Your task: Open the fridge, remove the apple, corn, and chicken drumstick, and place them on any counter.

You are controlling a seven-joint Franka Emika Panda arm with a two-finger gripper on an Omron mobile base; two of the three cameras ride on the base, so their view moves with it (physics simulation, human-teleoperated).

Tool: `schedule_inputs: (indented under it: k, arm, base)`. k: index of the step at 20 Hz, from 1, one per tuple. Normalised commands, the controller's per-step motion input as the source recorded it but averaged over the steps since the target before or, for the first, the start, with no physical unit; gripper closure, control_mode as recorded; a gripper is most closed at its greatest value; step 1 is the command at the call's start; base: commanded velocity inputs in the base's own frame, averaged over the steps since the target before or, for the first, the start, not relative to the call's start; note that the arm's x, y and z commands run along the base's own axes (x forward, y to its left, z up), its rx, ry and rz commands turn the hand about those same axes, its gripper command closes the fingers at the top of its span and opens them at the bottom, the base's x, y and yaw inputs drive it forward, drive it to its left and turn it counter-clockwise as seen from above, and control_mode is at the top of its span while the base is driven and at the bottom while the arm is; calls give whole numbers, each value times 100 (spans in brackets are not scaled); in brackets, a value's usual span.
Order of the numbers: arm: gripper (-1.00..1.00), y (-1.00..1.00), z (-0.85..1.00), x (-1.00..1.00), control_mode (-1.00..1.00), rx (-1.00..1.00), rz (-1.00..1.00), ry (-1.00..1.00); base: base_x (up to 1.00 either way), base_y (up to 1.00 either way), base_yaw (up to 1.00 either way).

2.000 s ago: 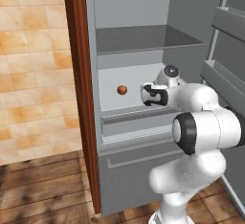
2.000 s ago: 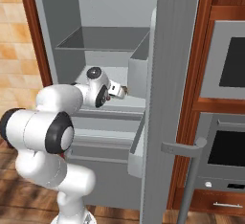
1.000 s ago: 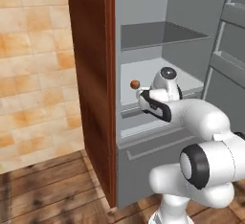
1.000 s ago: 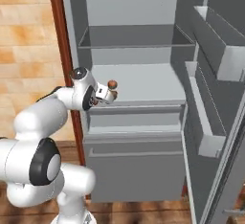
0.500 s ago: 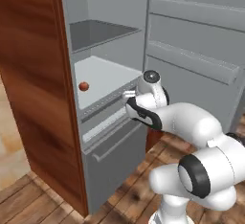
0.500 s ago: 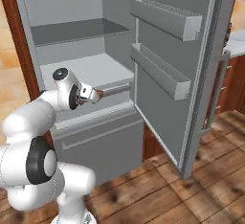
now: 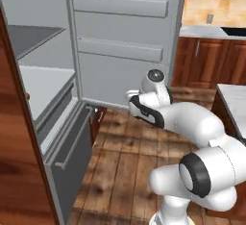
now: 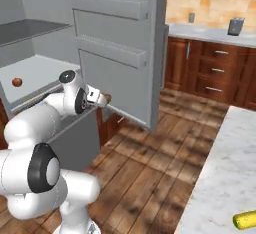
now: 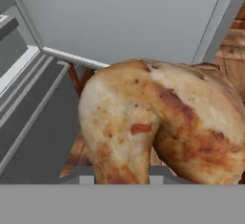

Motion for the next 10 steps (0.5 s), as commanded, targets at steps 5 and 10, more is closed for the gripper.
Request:
schedule_inputs:
  k: [5, 10]
  arm:
    - [100, 0, 0, 0, 100, 0, 0, 0]
    - [100, 0, 0, 0, 100, 0, 0, 0]
  base:
    - [-77, -26, -67]
    - [-21, -66, -70]
